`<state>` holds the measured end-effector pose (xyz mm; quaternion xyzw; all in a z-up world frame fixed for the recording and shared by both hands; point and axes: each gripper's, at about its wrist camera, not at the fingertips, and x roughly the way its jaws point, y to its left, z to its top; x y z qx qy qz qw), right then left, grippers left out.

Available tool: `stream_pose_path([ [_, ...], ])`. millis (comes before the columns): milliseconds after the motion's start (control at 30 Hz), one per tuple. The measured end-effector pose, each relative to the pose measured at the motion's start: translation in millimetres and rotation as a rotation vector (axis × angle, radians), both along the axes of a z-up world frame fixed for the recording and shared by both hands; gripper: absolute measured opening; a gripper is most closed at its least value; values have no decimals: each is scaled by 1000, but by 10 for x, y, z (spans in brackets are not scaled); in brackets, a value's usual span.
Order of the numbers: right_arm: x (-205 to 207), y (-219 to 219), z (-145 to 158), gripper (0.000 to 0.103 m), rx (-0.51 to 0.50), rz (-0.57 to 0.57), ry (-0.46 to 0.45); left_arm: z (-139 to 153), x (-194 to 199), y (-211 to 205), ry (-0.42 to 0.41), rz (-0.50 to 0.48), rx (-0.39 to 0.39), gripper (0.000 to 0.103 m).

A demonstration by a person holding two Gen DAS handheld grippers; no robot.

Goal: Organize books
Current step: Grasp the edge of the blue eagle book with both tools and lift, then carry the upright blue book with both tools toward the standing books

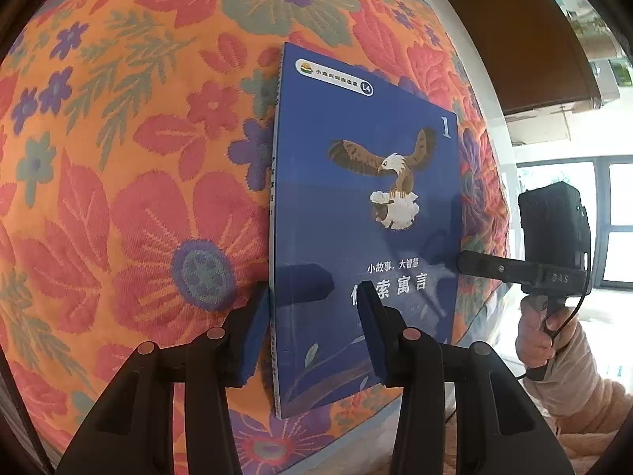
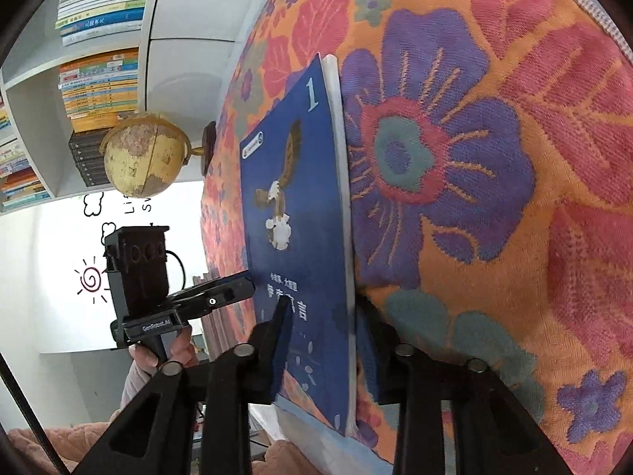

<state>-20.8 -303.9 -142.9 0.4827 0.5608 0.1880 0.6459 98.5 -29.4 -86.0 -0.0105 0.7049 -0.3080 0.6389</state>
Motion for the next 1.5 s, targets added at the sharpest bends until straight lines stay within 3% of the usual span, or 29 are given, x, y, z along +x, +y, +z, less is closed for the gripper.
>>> stream_pose_path([
  [100,-15,-33,-74,12,22,-23,8,1,10,-16,-10,10,-17,40],
  [167,13,-21,-46,12,4,-12,-13,10,0,-7,-27,9,-18,37],
  [233,21,2,0,12,-34,-1,-22,20,-11,20,-48,9,-11,28],
  [433,32,15,29,11,-67,-21,-13,9,44,160,-47,88,-71,24],
  [600,43,11,18,10,-63,-26,-1,-79,203,194,23,114,-129,22],
  [800,42,-17,-1,10,-53,-40,4,-33,218,-28,-26,58,-59,18],
  [900,34,30,138,9,-132,-25,-42,46,166,-171,-76,4,-9,17],
  [1033,23,5,357,5,-173,-29,-87,243,67,-263,-95,-15,-78,17],
  [1200,10,148,642,6,-278,61,-133,425,-60,-299,-150,-60,-61,17],
  [1500,-32,422,896,6,-303,110,-184,604,-177,-41,-197,-54,-39,17],
])
